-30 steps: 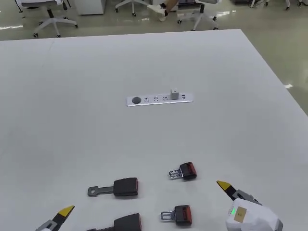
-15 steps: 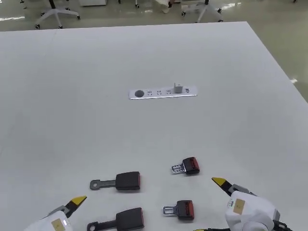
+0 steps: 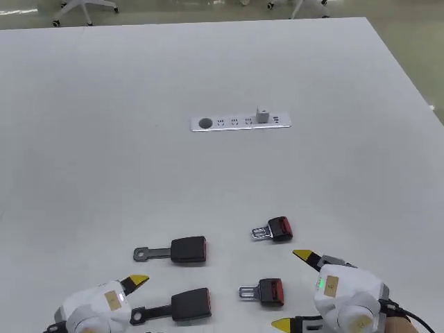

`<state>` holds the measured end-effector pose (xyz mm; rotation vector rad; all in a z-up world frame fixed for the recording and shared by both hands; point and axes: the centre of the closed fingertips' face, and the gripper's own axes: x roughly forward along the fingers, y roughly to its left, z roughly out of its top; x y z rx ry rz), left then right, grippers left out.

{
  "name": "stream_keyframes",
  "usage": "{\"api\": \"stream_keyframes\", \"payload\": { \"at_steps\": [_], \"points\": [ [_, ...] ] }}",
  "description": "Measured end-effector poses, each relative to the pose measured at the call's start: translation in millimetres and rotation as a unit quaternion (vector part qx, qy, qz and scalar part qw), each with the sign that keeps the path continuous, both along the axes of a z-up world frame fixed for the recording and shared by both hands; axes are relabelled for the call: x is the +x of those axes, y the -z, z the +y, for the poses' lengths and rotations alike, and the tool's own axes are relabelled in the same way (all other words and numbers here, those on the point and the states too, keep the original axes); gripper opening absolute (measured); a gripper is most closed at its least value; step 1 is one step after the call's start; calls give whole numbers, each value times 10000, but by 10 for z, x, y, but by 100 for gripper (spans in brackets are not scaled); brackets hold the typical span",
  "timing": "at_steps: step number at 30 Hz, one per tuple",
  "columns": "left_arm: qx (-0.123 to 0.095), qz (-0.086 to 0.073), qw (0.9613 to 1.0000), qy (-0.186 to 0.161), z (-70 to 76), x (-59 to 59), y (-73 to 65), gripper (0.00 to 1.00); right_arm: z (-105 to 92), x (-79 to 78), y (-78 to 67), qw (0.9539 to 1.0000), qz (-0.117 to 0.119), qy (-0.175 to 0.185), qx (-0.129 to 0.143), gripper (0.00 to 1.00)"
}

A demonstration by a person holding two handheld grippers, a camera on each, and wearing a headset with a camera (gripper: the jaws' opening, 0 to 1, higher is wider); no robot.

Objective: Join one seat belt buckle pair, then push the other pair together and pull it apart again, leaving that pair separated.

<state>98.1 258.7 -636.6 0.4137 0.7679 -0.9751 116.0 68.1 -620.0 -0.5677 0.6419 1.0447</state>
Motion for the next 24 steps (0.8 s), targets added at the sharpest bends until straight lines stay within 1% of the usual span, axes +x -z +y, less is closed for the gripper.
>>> {"api": "stream_keyframes", "payload": {
  "at_steps": [3, 5, 7, 8, 9, 12, 14, 16, 18, 20, 21, 22, 23, 24],
  "points": [
    [73, 41, 9999, 92, -50, -16, 37, 66, 37, -27, 44, 9999, 20, -146, -68, 75],
    [170, 55, 9997, 191, -61, -23, 84, 66, 50, -25, 83, 9998, 32, -178, -101, 74],
    [185, 80, 9995, 247, -53, -27, 131, 66, 60, -26, 122, 9997, 73, -210, -103, 74],
    [190, 101, 9994, 262, -67, -19, 112, 66, 62, -27, 140, 9996, 83, -227, -123, 73],
    [216, 128, 9992, 295, -79, -18, 120, 65, 74, -33, 146, 9995, 94, -266, -126, 73],
    [318, 135, 9987, 374, -70, 0, 190, 65, 79, -33, 199, 9992, 143, -329, -153, 71],
    [393, 203, 9979, 482, -72, -11, 242, 62, 75, -24, 244, 9991, 160, -359, -177, 70],
    [477, 162, 9974, 521, -77, 10, 288, 61, 69, -16, 293, 9988, 169, -407, -218, 69],
    [479, 210, 9970, 569, -120, 10, 307, 59, 66, -21, 332, 9984, 217, -461, -246, 68],
    [417, 269, 9971, 577, -169, 5, 302, 57, 53, -30, 382, 9978, 259, -513, -340, 63],
    [354, 357, 9973, 530, -202, -3, 315, 56, 60, -32, 408, 9972, 217, -608, -376, 62],
    [368, 347, 9974, 521, -208, 5, 321, 56, 62, -26, 421, 9971, 193, -628, -389, 62],
    [437, 338, 9972, 508, -205, 11, 350, 55, 68, -26, 433, 9969, 211, -647, -392, 61],
    [455, 329, 9970, 527, -205, 11, 375, 54, 72, -27, 438, 9968, 227, -665, -388, 60]
  ]
}}
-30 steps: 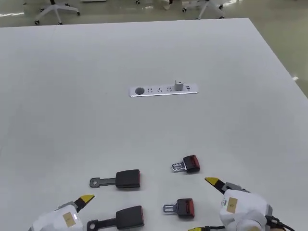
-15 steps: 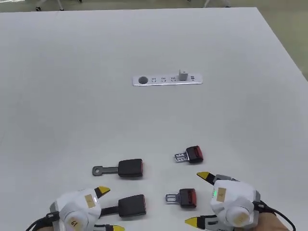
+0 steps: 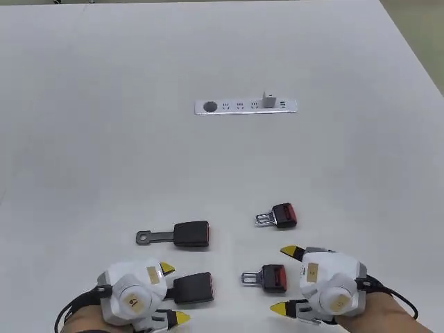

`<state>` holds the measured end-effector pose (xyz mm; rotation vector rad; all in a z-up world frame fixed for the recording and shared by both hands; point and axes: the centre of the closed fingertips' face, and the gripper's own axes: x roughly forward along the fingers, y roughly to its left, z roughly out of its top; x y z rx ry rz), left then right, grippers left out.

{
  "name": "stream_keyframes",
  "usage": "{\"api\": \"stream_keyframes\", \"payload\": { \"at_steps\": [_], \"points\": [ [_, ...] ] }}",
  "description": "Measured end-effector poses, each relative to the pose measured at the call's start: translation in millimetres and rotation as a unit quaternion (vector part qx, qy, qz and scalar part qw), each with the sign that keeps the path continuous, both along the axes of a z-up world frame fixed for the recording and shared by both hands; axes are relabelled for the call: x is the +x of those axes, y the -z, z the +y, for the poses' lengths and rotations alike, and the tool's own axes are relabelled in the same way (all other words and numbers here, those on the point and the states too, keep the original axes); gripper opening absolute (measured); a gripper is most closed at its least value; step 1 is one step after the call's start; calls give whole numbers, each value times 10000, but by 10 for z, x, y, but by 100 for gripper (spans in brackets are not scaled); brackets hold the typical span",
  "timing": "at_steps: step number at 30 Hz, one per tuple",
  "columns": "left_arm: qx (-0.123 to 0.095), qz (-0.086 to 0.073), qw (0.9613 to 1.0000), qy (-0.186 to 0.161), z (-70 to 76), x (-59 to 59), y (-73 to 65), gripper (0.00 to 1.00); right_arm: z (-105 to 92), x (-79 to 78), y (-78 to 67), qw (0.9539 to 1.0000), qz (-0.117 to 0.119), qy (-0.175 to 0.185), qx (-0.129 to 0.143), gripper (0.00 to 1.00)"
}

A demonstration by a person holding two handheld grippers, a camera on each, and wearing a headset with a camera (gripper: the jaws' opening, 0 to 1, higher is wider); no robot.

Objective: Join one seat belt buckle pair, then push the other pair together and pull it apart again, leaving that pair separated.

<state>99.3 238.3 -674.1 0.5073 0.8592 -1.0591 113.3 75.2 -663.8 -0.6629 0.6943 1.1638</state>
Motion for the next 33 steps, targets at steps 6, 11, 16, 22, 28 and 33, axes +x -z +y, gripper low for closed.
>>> {"api": "stream_keyframes", "payload": {
  "at_steps": [6, 11, 16, 22, 28, 33],
  "points": [
    [92, -18, 9998, 172, -54, 14, 21, 51, 15, 23, 32, 9999, -17, -132, -68, 55],
    [235, -76, 9993, 287, -39, 53, 97, 46, 34, 29, 68, 9996, 33, -265, -137, 52],
    [338, -133, 9985, 420, -38, 53, 108, 44, 45, 23, 115, 9989, 101, -407, -198, 49],
    [390, -167, 9979, 494, -59, 48, 139, 44, 70, -23, 87, 9982, 267, -520, -114, 42],
    [376, -123, 9972, 638, -87, 20, 142, 42, 80, -31, 110, 9977, 357, -575, -80, 41],
    [411, 32, 9963, 760, -95, 5, 162, 39, 57, -43, 144, 9971, 515, -551, -65, 38]
  ]
}}
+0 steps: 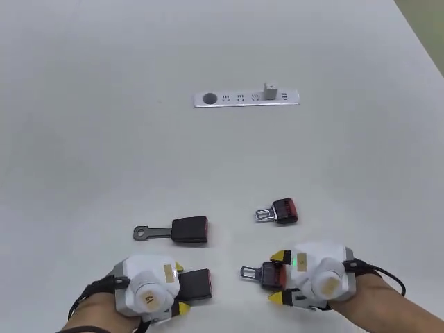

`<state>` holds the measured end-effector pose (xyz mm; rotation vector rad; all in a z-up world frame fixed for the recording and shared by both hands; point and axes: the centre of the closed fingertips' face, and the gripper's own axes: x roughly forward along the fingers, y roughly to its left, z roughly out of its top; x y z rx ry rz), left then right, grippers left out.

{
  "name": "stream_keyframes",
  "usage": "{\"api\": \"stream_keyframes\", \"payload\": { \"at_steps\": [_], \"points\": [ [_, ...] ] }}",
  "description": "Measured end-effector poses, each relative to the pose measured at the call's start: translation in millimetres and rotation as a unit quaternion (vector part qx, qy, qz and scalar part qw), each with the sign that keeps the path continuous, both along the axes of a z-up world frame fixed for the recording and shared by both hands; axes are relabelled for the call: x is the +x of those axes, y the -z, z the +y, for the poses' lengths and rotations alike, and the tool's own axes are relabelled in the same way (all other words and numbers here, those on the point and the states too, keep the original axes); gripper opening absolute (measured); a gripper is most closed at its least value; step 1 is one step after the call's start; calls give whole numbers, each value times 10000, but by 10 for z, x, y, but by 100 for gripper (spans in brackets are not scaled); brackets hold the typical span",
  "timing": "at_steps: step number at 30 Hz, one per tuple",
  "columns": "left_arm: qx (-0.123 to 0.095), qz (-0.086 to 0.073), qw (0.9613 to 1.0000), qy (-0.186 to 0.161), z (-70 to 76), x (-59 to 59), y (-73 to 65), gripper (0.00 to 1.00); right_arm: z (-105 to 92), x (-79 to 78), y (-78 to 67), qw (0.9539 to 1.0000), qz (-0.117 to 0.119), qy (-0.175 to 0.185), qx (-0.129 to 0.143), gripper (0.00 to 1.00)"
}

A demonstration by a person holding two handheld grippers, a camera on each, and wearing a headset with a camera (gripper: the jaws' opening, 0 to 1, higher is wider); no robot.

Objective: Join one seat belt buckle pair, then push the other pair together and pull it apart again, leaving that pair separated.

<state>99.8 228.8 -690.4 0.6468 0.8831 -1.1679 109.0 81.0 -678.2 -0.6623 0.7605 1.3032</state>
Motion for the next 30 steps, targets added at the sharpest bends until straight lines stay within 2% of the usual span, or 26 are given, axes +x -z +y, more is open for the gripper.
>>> {"api": "stream_keyframes", "payload": {
  "at_steps": [5, 10, 16, 20, 26, 30],
  "points": [
    [43, 57, 9999, 73, -16, 13, 2, 39, -42, 53, 87, 9999, 115, -1, -8, 36],
    [71, 62, 9998, 148, 11, 35, 34, 37, -40, 35, 118, 9997, 237, -33, -60, 35],
    [111, 64, 9995, 277, 14, 42, 45, 36, -45, 14, 135, 9991, 295, -293, -111, 35],
    [160, 70, 9992, 363, 12, 48, 40, 35, -66, -16, 156, 9974, 335, -611, -202, 35],
    [232, 73, 9989, 399, -7, 40, 20, 34, -132, 18, 169, 9970, 317, -590, -388, 35],
    [223, 73, 9989, 400, 2, 40, 16, 34, -101, 17, 163, 9978, 294, -486, -336, 38]
  ]
}}
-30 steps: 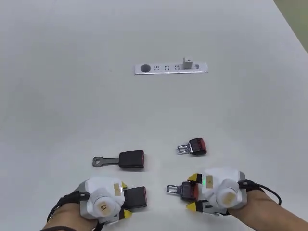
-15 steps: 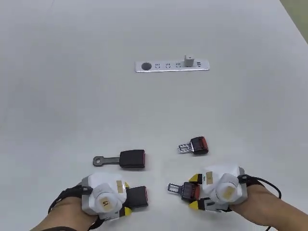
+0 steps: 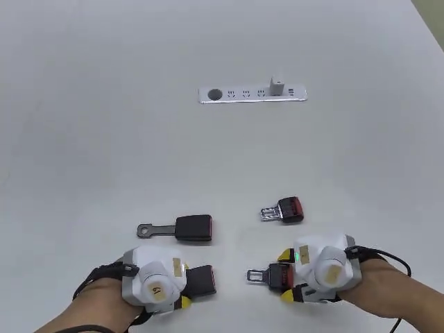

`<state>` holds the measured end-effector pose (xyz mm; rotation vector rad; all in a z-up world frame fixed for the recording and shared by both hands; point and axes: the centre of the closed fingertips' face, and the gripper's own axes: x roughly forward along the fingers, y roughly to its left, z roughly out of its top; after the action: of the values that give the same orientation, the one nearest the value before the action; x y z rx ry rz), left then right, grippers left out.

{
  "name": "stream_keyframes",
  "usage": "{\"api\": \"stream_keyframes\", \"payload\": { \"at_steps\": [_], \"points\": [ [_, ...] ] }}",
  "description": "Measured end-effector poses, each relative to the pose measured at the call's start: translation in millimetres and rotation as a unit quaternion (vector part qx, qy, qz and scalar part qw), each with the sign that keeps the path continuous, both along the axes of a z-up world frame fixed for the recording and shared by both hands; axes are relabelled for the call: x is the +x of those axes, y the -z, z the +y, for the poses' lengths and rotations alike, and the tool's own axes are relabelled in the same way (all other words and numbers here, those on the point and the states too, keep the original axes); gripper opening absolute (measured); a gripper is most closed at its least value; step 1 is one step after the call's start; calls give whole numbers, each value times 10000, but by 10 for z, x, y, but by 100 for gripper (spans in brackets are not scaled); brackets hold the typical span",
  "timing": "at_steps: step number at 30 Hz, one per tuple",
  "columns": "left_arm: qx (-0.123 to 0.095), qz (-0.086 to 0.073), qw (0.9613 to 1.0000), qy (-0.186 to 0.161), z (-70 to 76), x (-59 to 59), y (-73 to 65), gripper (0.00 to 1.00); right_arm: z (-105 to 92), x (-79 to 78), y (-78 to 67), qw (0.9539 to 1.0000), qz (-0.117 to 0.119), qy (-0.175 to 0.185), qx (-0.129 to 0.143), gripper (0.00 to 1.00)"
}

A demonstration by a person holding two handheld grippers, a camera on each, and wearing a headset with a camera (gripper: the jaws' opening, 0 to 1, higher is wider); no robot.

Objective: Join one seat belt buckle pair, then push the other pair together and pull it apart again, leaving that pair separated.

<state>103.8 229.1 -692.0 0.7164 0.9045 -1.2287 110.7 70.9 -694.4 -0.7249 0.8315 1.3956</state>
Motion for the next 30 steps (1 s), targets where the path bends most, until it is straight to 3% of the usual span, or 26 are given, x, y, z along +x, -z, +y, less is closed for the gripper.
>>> {"api": "stream_keyframes", "payload": {
  "at_steps": [5, 11, 20, 30],
  "points": [
    [0, -1, 9999, 126, -4, -6, 1, 34, 37, -2, -6, 10000, 31, -16, 2, 34],
    [50, -1, 9991, 421, -19, -19, -19, 34, 33, -21, -4, 9992, -10, -397, -62, 34],
    [146, 17, 9971, 742, -13, -31, -27, 34, 35, -18, -1, 9978, -16, -642, -132, 34],
    [100, 28, 9970, 771, -19, -33, -22, 33, 168, -81, -19, 9978, 15, -668, -34, 33]
  ]
}}
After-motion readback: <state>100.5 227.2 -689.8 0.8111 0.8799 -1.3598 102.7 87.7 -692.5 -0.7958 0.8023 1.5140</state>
